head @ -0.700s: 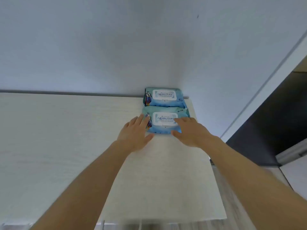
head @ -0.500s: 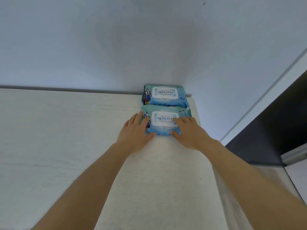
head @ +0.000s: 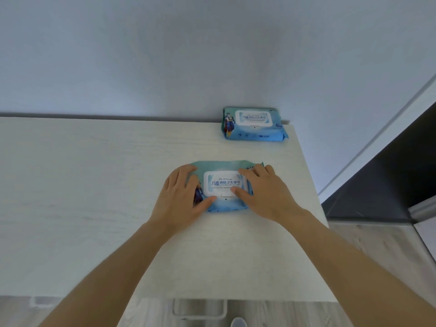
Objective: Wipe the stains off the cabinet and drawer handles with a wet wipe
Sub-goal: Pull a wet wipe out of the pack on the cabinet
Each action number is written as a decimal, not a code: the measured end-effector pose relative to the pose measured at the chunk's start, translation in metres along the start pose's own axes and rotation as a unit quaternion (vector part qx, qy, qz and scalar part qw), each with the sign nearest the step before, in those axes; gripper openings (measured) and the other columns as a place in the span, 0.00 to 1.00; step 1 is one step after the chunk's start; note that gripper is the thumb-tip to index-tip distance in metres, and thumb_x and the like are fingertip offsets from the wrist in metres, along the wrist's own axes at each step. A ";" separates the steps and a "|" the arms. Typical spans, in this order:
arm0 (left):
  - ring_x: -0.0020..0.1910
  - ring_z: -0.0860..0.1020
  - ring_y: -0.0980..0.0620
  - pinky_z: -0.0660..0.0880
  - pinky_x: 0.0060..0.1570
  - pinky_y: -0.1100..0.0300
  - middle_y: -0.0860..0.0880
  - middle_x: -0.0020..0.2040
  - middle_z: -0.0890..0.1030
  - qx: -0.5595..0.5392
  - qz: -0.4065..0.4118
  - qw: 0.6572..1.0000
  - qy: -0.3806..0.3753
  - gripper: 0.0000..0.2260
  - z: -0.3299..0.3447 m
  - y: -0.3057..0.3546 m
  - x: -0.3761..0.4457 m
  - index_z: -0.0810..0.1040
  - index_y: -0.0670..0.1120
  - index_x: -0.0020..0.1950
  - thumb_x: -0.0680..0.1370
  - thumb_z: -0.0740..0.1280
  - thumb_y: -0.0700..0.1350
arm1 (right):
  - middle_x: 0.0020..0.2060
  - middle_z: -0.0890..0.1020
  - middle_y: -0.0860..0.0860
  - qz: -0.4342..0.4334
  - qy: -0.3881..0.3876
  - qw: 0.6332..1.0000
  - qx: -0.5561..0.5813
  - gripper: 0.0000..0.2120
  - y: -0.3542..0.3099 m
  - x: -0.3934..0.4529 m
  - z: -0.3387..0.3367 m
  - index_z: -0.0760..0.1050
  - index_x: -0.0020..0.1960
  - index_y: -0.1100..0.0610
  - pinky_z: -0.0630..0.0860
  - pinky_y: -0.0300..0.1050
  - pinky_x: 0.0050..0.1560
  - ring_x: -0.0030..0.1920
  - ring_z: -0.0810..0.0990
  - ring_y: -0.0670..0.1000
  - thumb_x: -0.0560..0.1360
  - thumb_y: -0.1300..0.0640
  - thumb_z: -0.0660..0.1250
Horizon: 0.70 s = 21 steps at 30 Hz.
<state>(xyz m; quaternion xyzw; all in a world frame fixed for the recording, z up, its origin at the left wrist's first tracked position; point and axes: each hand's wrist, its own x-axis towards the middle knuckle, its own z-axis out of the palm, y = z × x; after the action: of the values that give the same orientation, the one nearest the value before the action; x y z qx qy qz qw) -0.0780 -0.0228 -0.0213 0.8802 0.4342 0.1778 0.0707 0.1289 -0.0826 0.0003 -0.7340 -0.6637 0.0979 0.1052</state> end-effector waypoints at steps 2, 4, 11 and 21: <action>0.62 0.72 0.41 0.69 0.60 0.50 0.41 0.60 0.75 -0.030 0.005 1.000 0.001 0.19 -0.003 -0.008 -0.013 0.75 0.39 0.43 0.70 0.75 0.54 | 0.59 0.71 0.49 0.003 0.010 1.000 -0.013 0.28 -0.016 -0.010 0.008 0.65 0.69 0.50 0.72 0.45 0.52 0.59 0.67 0.51 0.75 0.37 0.58; 0.63 0.72 0.43 0.69 0.61 0.52 0.42 0.60 0.75 -0.068 0.004 0.998 -0.002 0.19 -0.004 -0.014 -0.022 0.75 0.39 0.43 0.68 0.76 0.53 | 0.59 0.71 0.49 0.015 0.005 0.999 -0.038 0.30 -0.029 -0.017 0.014 0.65 0.69 0.48 0.70 0.45 0.51 0.59 0.66 0.51 0.73 0.33 0.59; 0.76 0.49 0.57 0.45 0.74 0.59 0.51 0.76 0.59 -0.132 0.009 0.991 -0.039 0.37 0.004 -0.020 -0.029 0.61 0.44 0.75 0.73 0.68 0.61 | 0.61 0.69 0.48 0.029 0.002 0.993 -0.111 0.34 -0.045 -0.020 0.016 0.67 0.67 0.47 0.56 0.57 0.66 0.61 0.64 0.52 0.68 0.28 0.59; 0.73 0.38 0.64 0.37 0.74 0.56 0.56 0.78 0.50 -0.082 0.015 0.993 -0.086 0.39 0.009 -0.025 -0.021 0.56 0.48 0.77 0.73 0.61 0.67 | 0.67 0.73 0.45 -0.048 -0.005 0.998 0.027 0.26 -0.040 -0.015 0.018 0.71 0.67 0.51 0.68 0.43 0.64 0.66 0.69 0.46 0.73 0.40 0.65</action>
<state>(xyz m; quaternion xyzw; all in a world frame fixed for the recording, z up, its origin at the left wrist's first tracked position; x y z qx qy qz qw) -0.1049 -0.0234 -0.0424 0.8898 0.3975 0.1376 0.1770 0.0843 -0.0927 -0.0053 -0.6974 -0.6961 0.1147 0.1263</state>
